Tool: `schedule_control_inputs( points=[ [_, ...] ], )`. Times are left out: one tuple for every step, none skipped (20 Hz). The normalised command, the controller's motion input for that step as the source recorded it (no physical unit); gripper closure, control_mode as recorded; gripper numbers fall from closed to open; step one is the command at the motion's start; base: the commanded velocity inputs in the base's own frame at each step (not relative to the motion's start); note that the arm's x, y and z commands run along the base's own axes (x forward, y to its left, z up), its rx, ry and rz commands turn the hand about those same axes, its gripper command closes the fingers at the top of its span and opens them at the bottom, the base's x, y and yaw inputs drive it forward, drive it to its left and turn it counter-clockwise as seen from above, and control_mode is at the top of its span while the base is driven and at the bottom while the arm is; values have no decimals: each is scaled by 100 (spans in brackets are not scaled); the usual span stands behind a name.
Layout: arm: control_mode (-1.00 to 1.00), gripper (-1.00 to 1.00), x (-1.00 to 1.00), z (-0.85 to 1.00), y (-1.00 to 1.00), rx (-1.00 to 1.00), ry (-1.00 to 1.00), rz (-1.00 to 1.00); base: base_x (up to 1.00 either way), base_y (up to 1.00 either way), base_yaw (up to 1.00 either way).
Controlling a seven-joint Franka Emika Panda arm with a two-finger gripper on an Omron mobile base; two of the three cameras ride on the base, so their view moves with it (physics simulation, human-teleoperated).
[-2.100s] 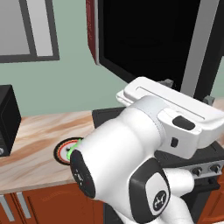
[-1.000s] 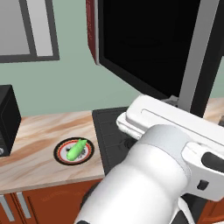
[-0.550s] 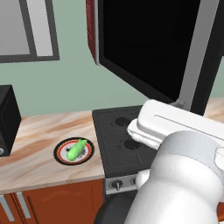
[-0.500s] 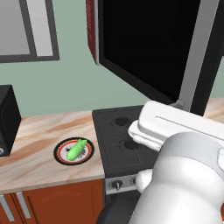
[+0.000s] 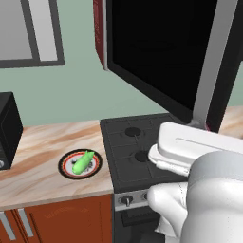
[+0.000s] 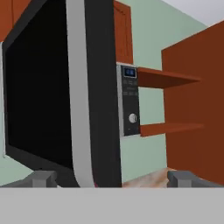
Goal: Pick the corn from the counter and place it in the microwave. Then turn on the microwave.
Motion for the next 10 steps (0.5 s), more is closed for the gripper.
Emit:
schedule_control_inputs(
  points=[
    [-100, -100, 0, -8, 0, 5, 11, 5, 0, 0, 0],
    [-100, -100, 0, -9, 1, 5, 11, 5, 0, 0, 0],
    [-100, -100, 0, -10, 4, 5, 9, 4, 0, 0, 0],
    [-100, -100, 0, -10, 6, 5, 9, 3, 0, 0, 0],
    [-100, -100, 0, -10, 9, 5, 9, 2, 0, 0, 0],
    [-100, -100, 0, -11, 10, 4, 8, 2, 0, 0, 0],
    [-100, -100, 0, -10, 10, 5, 8, 2, 0, 0, 0],
    [-100, -100, 0, -11, 8, 5, 7, 2, 0, 0, 0],
    [-100, -100, -1, -11, 9, 5, 8, 2, 0, 0, 0],
    [-100, -100, -1, -11, 6, 6, 8, 2, 0, 0, 0]
  ],
)
